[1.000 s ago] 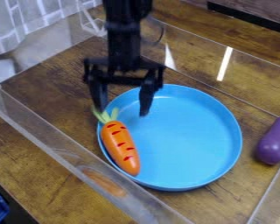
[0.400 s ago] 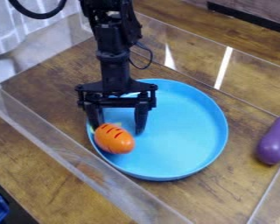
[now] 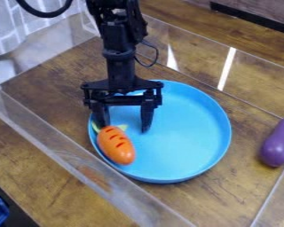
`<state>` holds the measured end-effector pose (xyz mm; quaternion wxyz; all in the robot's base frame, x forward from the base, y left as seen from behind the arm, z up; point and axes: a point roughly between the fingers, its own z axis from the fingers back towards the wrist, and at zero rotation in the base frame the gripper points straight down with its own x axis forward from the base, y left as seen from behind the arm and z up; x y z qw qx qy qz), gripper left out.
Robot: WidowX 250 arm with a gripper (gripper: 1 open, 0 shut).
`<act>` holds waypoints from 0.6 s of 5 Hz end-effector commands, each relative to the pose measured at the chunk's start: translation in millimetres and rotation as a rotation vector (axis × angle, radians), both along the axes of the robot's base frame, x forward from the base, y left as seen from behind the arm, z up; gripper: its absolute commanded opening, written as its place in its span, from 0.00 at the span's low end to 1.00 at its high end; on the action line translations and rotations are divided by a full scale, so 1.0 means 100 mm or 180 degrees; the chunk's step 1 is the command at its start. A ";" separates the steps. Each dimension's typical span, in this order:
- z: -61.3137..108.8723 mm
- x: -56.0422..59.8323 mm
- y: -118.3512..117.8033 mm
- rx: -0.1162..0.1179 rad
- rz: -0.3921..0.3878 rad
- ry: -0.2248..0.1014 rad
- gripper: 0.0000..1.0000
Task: Remove the carrot from the blue tray and put it on the table
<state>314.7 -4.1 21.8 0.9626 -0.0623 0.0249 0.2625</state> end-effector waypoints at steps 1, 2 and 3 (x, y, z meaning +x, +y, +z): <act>0.11 0.04 0.02 -0.0003 -0.0130 -0.0066 1.00; 0.18 0.02 0.00 0.0004 -0.0227 -0.0048 1.00; 0.14 -0.02 -0.05 0.0003 -0.0379 -0.0037 1.00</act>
